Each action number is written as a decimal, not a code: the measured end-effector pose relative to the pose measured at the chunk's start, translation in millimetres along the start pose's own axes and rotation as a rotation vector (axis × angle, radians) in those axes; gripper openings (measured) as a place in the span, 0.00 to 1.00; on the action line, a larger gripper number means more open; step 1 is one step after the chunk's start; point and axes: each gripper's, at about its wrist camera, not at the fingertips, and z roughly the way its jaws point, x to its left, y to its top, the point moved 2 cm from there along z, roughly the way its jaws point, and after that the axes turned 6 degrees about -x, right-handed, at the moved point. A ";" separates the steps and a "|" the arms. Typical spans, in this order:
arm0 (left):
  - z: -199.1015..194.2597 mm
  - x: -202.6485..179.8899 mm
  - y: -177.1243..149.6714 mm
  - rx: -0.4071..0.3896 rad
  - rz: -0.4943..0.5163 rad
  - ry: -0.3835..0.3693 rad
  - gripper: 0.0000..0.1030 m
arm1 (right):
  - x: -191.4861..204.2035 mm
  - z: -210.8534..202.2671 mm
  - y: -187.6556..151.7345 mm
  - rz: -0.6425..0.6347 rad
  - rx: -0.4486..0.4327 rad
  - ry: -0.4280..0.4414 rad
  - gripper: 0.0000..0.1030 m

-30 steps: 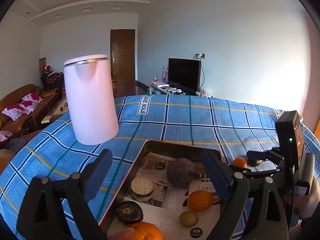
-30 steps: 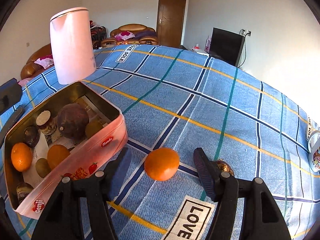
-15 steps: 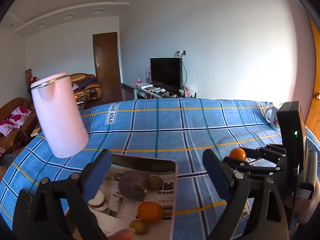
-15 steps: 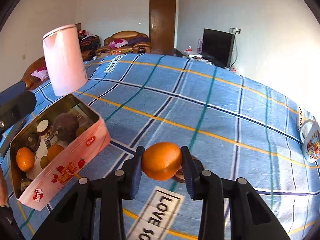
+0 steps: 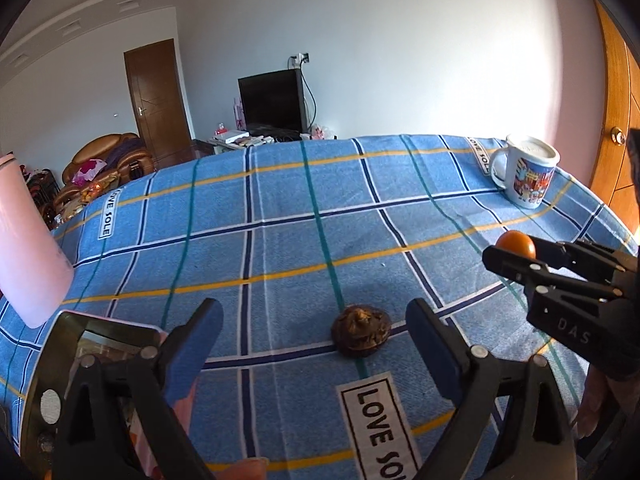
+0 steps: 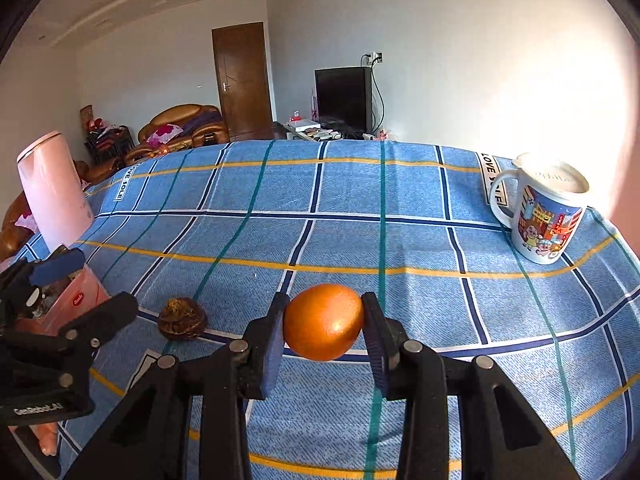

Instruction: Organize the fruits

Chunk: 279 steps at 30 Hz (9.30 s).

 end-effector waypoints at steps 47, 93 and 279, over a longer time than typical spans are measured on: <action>-9.7 -4.9 -5.9 -0.034 -0.014 -0.047 0.43 | 10.0 -33.5 1.1 -0.020 -0.197 0.003 0.37; -76.3 26.6 -24.0 -0.254 -0.088 -0.001 0.43 | 56.0 -76.4 -14.6 -0.125 -0.335 0.056 0.37; -179.7 144.2 -75.5 -0.209 -0.146 0.203 1.00 | 171.9 -116.4 -42.8 -0.150 -0.243 0.306 0.72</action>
